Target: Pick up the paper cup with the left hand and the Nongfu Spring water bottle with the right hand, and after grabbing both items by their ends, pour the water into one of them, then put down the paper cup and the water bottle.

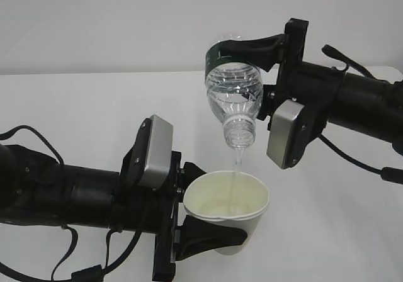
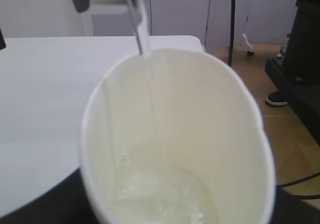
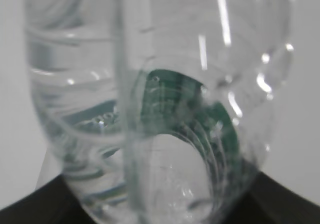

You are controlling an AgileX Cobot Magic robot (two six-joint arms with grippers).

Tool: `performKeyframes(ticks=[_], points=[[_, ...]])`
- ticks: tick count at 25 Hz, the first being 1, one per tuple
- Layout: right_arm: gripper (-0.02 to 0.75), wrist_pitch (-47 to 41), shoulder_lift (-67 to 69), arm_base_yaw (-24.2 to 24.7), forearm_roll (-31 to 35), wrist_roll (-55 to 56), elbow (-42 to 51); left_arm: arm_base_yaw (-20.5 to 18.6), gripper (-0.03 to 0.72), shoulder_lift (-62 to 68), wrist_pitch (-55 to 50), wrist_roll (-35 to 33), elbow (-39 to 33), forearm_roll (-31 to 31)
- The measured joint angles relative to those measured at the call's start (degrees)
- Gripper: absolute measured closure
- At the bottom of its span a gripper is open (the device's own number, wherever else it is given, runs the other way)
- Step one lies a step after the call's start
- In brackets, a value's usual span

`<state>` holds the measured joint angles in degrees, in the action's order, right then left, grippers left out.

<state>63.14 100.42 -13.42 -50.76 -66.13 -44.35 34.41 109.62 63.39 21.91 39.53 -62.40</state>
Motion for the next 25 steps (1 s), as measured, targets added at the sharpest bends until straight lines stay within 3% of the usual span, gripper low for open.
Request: performKeyframes(ticks=[25], points=[[0.291, 0.34, 0.0, 0.0, 0.0, -1.14, 0.0, 0.0, 0.274, 0.0, 0.0, 0.0, 0.0, 0.0]])
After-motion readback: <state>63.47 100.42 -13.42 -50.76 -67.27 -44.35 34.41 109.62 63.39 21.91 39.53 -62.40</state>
